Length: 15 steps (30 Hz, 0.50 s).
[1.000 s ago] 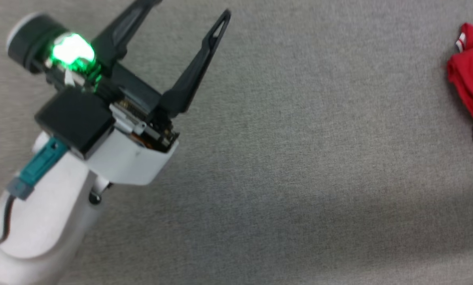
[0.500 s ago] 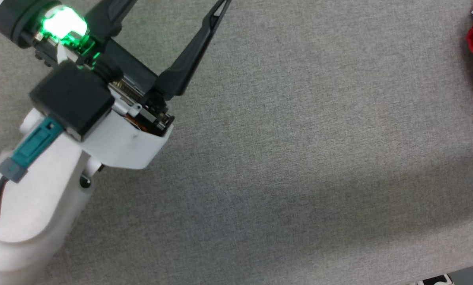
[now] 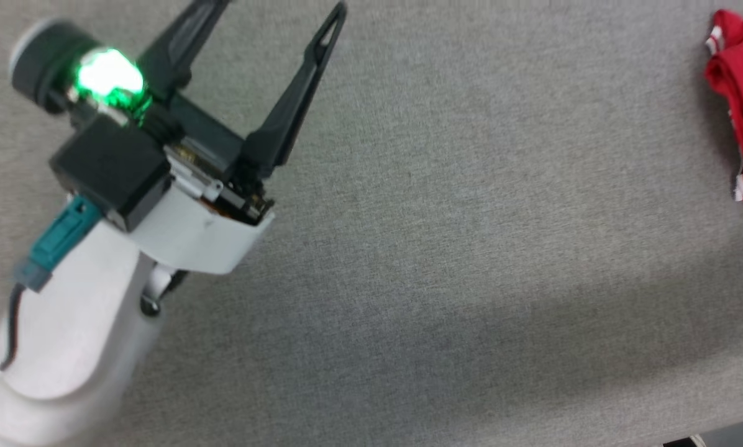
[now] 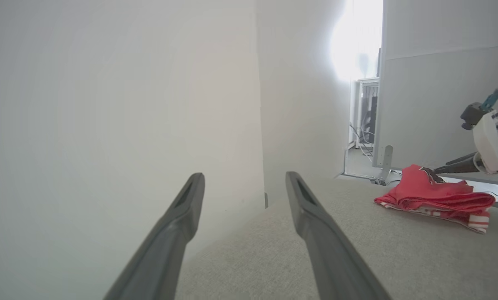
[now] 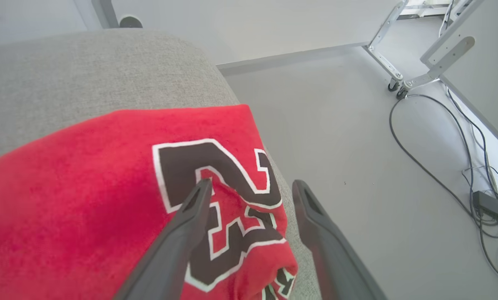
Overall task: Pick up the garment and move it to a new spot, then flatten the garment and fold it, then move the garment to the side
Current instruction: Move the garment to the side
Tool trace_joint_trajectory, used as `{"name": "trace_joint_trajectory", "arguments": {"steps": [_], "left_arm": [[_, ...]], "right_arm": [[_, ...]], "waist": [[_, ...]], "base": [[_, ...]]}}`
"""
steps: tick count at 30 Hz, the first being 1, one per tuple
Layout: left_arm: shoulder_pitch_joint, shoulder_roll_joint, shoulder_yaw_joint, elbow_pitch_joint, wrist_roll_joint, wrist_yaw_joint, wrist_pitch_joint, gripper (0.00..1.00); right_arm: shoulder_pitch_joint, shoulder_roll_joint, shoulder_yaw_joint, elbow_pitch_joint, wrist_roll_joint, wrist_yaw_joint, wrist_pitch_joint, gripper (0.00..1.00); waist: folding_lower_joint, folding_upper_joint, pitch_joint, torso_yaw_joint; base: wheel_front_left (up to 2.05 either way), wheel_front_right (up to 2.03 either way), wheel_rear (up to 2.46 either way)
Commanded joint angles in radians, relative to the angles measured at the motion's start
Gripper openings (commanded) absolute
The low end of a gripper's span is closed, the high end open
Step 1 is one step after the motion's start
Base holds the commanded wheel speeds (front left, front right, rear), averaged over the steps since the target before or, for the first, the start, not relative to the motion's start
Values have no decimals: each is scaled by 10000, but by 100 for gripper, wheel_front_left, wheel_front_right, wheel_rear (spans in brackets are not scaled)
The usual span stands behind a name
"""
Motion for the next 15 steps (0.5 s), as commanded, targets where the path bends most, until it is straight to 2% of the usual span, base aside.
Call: {"name": "trace_joint_trajectory", "arguments": {"steps": [1, 9, 15], "left_arm": [[527, -244, 259, 58, -45, -35, 5, 100], [2788, -1262, 1348, 303, 65, -35, 5, 100], [4276, -1799, 2017, 635, 99, -37, 5, 100]], "right_arm": [[379, -159, 308, -306, 21, -18, -39, 100], [1455, -124, 1934, -2005, -269, -18, -408, 100], [2100, 219, 2407, -2538, -412, -18, -1015, 100]], "waist": [[0, 0, -713, 212], [0, 0, -2276, 897], [0, 0, -3228, 1531]], "base": [[0, 0, 0], [0, 0, 0], [0, 0, 0]]}}
